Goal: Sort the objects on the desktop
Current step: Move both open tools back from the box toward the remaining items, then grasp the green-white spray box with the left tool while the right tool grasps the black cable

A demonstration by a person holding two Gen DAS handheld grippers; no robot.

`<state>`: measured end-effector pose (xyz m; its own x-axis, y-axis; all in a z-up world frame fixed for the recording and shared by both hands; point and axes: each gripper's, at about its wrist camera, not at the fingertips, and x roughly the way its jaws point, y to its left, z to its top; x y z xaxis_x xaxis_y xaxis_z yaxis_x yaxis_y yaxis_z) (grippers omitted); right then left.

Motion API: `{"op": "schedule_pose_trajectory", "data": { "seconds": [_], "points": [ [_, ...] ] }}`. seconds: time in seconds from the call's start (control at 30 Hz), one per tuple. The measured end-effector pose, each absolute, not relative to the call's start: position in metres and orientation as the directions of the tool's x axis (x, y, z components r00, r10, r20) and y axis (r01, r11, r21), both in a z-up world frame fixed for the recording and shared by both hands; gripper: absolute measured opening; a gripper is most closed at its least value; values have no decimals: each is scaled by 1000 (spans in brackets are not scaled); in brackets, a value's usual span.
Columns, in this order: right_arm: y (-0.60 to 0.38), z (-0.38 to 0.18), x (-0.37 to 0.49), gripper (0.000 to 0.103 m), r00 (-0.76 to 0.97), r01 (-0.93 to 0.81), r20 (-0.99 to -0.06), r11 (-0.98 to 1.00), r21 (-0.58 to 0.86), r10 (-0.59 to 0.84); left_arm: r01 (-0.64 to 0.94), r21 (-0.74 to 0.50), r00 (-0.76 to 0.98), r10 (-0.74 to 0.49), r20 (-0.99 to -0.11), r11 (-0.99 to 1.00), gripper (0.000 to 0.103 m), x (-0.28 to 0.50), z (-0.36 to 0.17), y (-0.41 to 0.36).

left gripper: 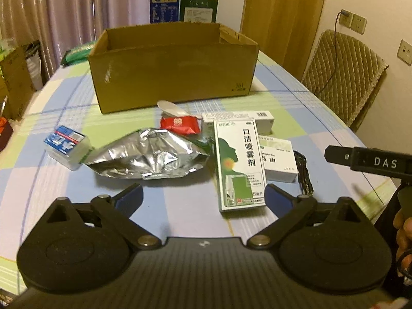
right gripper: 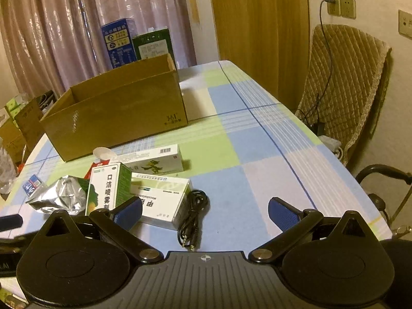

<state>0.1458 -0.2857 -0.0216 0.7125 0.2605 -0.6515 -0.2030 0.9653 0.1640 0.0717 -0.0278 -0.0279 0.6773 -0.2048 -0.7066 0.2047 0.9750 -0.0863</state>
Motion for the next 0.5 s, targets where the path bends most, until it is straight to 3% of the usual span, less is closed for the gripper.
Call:
{"op": "schedule_pose_trajectory", "data": {
  "seconds": [0.3,0.5],
  "points": [
    [-288,-32,152,101,705,-187,-669,972,143,234,229,-85,649,-217,-730,970,90,85,-41,-40],
    [-285,-40,155,101,702,-176,-681,977,118,209,246,-90,633,-230,-739,965,80,95,-50,-47]
  ]
}}
